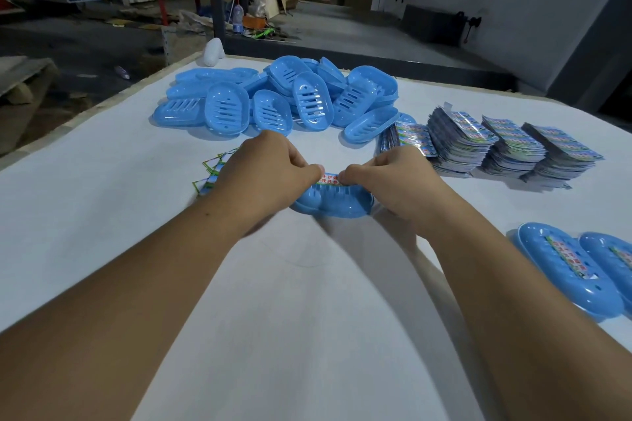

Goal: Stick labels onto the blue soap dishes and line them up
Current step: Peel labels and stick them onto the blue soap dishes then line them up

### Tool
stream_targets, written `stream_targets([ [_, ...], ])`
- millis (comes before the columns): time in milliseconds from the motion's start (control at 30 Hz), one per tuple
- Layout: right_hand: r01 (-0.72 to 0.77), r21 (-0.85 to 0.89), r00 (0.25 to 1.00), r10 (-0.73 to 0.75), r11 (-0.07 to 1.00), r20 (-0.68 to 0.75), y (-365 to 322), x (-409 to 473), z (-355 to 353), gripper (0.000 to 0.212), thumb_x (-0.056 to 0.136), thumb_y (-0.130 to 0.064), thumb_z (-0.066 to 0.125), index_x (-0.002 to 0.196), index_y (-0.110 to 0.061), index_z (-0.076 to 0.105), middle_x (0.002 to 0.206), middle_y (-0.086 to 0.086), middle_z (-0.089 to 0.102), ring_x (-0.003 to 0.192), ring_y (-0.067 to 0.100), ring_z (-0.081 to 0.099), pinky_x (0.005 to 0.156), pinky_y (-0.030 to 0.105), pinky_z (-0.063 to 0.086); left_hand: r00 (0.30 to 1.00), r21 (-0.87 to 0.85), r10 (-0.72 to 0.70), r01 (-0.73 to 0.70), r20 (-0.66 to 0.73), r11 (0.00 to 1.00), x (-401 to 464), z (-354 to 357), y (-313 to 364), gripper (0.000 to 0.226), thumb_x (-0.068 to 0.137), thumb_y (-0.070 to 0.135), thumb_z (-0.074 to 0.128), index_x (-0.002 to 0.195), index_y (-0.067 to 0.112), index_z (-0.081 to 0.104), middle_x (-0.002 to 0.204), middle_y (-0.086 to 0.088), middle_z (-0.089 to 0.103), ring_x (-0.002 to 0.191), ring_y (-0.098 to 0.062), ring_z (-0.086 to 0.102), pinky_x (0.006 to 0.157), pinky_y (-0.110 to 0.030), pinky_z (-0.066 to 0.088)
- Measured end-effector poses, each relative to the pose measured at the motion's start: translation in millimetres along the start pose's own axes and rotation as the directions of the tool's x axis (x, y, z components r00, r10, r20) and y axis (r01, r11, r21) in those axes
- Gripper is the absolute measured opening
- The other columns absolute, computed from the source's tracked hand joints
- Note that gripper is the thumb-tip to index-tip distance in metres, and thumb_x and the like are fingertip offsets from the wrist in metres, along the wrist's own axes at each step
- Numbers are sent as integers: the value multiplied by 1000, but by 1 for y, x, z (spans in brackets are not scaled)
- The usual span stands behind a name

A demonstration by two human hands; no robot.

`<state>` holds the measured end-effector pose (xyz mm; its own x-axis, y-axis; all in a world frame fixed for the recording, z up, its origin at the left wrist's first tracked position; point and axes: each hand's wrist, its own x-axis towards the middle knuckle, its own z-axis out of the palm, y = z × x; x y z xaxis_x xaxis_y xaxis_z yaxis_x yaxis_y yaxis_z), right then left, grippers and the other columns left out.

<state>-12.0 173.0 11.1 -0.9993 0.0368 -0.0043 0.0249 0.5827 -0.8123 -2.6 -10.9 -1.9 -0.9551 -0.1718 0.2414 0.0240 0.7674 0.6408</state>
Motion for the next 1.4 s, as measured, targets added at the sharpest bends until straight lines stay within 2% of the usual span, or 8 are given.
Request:
stream_targets([
  [267, 22, -19, 1000, -22, 1000, -6, 0, -1, 1, 31, 70, -33, 83, 63, -5, 69, 53, 0, 47, 40, 10, 33, 34, 15, 27, 998, 118, 59, -56, -29, 991, -1, 1, 3, 31, 78, 55, 72, 64, 27, 70, 62, 11, 66, 65, -5, 60, 53, -23, 36],
  [467, 35, -52, 999, -36, 998, -13, 0, -2, 0, 26, 71, -32, 80, 56, -16, 65, 55, -1, 48, 46, 10, 37, 47, 23, 33, 994, 178, 98, -88, -45, 980, -2, 2, 6, 31, 78, 54, 70, 62, 29, 66, 62, 14, 62, 66, -3, 56, 53, -21, 34],
  [667, 19, -54, 999, -20, 998, -29, 1, 0, 2, 32, 70, -32, 81, 64, -3, 69, 55, -1, 51, 47, 10, 40, 48, 23, 35, 993, 202, 103, -90, -56, 975, -1, 2, 7, 29, 77, 53, 70, 59, 31, 63, 63, 16, 60, 65, -2, 54, 52, -21, 31],
  [800, 30, -62, 999, -32, 998, -21, 2, 0, 2, 31, 70, -32, 80, 60, -6, 67, 56, 0, 49, 47, 11, 38, 47, 22, 34, 993, 219, 107, -93, -52, 971, -1, 2, 7, 25, 77, 52, 69, 62, 32, 65, 65, 16, 59, 66, -3, 53, 52, -22, 31],
  [933, 46, -59, 999, -48, 997, -25, 3, 1, 2, 35, 71, -31, 79, 67, 1, 67, 56, 0, 49, 47, 11, 38, 42, 19, 32, 991, 240, 119, -101, -61, 965, -2, 2, 7, 26, 77, 53, 69, 61, 32, 63, 66, 16, 58, 64, -3, 51, 52, -22, 28],
  [1067, 49, -51, 999, -50, 998, -22, 3, 1, 3, 32, 71, -31, 81, 62, -3, 69, 54, -1, 52, 47, 11, 41, 50, 24, 37, 990, 269, 130, -110, -58, 957, -3, 1, 9, 29, 78, 53, 68, 60, 32, 60, 66, 15, 56, 64, -8, 52, 51, -22, 26],
  [1200, 50, -59, 999, -51, 997, -12, 3, 1, 3, 31, 71, -32, 83, 51, -15, 65, 48, -6, 55, 40, 6, 43, 48, 22, 38, 987, 309, 153, -130, -49, 942, -5, 1, 10, 32, 79, 58, 68, 63, 32, 59, 68, 14, 57, 69, -14, 57, 52, -25, 29],
  [1400, 64, -68, 998, -65, 996, -2, 3, 0, 3, 37, 70, -38, 87, 46, -19, 66, 47, -7, 58, 41, 3, 45, 51, 25, 42, 987, 337, 158, -138, -33, 931, -7, 0, 13, 38, 79, 65, 69, 65, 32, 58, 78, 11, 63, 76, -17, 59, 60, -30, 34],
])
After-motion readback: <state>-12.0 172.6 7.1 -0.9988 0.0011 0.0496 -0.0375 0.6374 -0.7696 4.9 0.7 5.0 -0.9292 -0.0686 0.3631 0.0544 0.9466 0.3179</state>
